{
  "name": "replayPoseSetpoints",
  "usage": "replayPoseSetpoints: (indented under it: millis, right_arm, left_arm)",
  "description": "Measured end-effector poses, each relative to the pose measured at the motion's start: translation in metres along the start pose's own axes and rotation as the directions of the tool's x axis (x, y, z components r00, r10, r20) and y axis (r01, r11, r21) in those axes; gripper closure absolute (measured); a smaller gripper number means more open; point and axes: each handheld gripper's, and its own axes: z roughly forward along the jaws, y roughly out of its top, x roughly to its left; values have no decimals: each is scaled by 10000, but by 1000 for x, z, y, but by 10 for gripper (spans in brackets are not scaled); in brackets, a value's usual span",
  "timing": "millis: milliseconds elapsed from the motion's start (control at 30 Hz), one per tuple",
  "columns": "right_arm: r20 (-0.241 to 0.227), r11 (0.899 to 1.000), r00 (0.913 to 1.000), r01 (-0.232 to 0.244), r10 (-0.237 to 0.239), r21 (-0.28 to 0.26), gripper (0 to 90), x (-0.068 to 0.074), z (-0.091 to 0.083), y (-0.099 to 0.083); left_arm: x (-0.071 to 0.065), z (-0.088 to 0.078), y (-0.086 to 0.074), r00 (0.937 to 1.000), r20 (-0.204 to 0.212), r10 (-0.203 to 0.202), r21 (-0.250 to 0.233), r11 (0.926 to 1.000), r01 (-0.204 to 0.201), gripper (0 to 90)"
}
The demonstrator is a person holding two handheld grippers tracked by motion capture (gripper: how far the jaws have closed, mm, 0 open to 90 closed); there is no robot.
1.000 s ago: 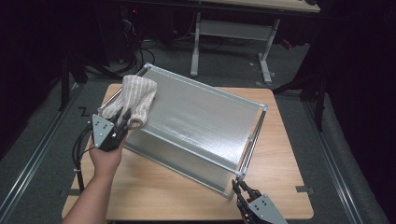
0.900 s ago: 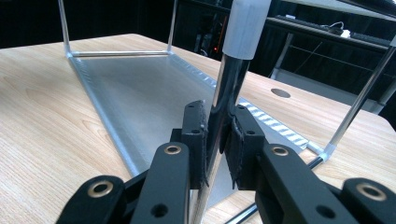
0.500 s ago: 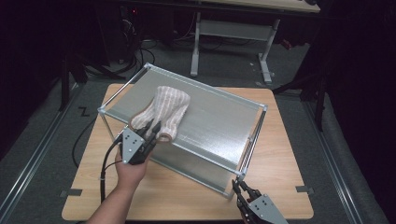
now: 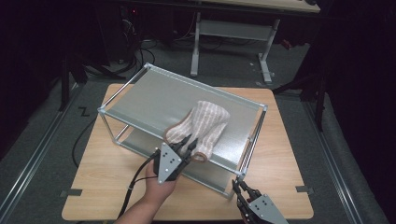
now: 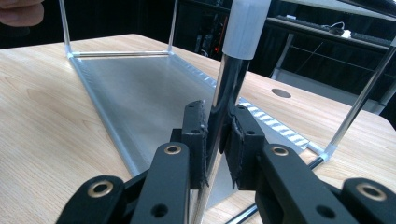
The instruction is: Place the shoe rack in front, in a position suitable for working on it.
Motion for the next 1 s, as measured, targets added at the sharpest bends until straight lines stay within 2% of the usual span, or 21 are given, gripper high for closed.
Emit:
replayPoseSetpoints:
  millis: [67,200,367,567,633,833,933,1000]
  right_arm:
    - [-5,10000,10000,5,-5,-1,786,0,0,0]
    - [-9,10000,10000,3,-3,2,786,0,0,0]
    - [-19,10000,10000,-1,1,-1,786,0,0,0]
    - [-22,10000,10000,-26,26,2,786,0,0,0]
    - [-24,10000,10000,-20,20,6,786,0,0,0]
    - [-41,10000,10000,-11,11,5,786,0,0,0]
    - [-40,10000,10000,20,-20,-3,786,0,0,0]
    - [-40,10000,10000,31,-31,0,786,0,0,0]
  left_arm:
    - [-12,3,2,9996,248,117,-17,9999,-117,782]
    - [-28,7,6,9981,602,92,-85,9999,-87,782]
    - [-50,10,11,9941,1067,206,-197,9996,-186,782]
    - [-69,15,14,9904,1361,254,-304,9993,-215,781]
    - [-74,16,16,9886,1455,388,-312,9989,-346,781]
    - [-73,15,17,9890,1453,282,-263,9994,-247,761]
    - [-71,13,19,9891,1471,-12,-240,9997,48,709]
    - [-70,9,21,9878,1555,-87,-371,9992,146,635]
